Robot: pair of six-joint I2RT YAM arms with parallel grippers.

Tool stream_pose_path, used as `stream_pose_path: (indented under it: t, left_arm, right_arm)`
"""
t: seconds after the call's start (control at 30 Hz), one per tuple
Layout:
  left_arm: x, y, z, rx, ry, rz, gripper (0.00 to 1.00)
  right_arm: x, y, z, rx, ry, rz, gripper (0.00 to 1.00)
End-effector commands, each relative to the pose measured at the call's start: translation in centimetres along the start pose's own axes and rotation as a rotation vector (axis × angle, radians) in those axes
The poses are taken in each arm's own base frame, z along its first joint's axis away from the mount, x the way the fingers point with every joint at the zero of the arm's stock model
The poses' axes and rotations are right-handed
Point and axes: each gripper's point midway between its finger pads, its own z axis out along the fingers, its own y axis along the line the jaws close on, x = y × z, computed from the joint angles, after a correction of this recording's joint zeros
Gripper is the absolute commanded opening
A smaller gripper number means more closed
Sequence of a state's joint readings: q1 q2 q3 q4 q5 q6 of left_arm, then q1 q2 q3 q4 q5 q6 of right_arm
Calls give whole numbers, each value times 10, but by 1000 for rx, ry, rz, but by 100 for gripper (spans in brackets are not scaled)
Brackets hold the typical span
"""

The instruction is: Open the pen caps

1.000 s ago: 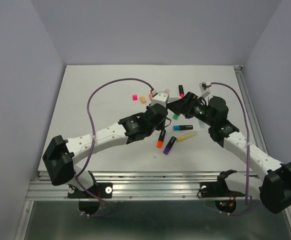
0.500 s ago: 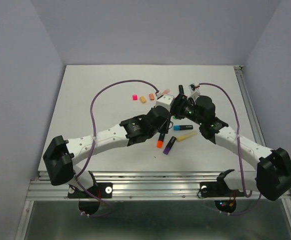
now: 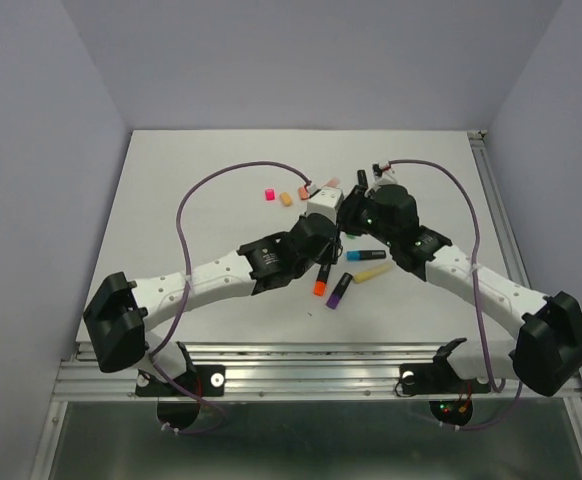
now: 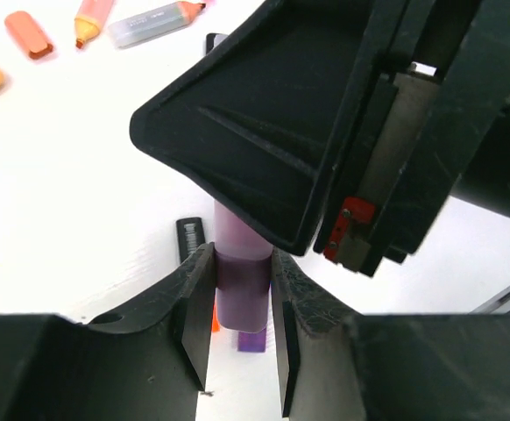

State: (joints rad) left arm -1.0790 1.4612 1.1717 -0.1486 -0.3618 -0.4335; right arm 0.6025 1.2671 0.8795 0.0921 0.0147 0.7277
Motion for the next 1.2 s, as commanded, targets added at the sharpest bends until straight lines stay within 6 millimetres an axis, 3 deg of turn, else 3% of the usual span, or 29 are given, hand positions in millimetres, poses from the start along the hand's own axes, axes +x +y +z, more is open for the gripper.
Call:
stream_pose_path:
  t: [0.0,0.03,0.07,0.13,0.2,0.23,0.3,0.43,0.53,0.57,0.67,0.7,0.83,0.87,0.9,0.93,0.97,1.03,1.07,1.13,1.17]
  left_arm:
    - [71,-1,-14,49,170,-37,0]
    - [100,7,-16,39,230,-33,0]
    - [114,0,-25,73,264,-64,0]
    - [144,-1,-37,90,329,-75,0]
    - [159,-24,-58,174,368,-90,0]
    - [161,-28,-62,178,374,-114,0]
    - [167,-32,-69,200,391,-128,0]
    - [168,-19,-70,142,379,-140,0]
    - [138,1,-60,22,291,-126,0]
    - [116,10,-52,-17,249,-145,0]
    - [75,44,-28,-133,171,-155,0]
    - [58,73,-12,-210,136,-173,0]
    - [2,122,20,-336,52,-198,0]
    - [-4,130,27,-353,52,-194,0]
    - [3,137,43,-360,94,-182,0]
    - [-18,149,50,-371,78,-189,0]
    - [-8,153,65,-374,124,-186,0]
    - [-29,164,79,-379,100,-186,0]
    - [-22,171,92,-395,125,-173,0]
    - [-21,185,100,-437,160,-163,0]
    - [-38,194,103,-463,138,-183,0]
  right_arm:
    - [-92,-21,4,191,-275,-49,1]
    - [-98,-31,10,206,-277,-45,1]
    - [-123,-40,9,232,-327,-38,1]
    - [-141,-62,16,336,-370,-55,1]
    - [-162,-86,16,425,-402,-67,1]
    - [-175,-83,17,419,-426,-66,1]
    - [-188,-98,20,450,-442,-63,1]
    - [-197,-103,28,436,-427,-72,1]
    - [-180,-104,39,392,-354,-107,1]
    - [-173,-105,42,377,-327,-119,1]
    - [-154,-107,47,335,-273,-129,1]
    - [-149,-111,47,342,-259,-131,1]
    - [-146,-118,46,374,-239,-169,1]
    - [-145,-122,48,385,-228,-179,1]
    - [-144,-127,49,396,-216,-188,1]
    - [-141,-130,51,394,-206,-192,1]
    - [-133,-141,59,399,-176,-205,1]
    - [-135,-151,68,376,-145,-192,1]
    - [-126,-161,80,361,-93,-183,1]
    - [-122,-185,88,380,-25,-154,1]
    - [-125,-189,93,382,-10,-145,1]
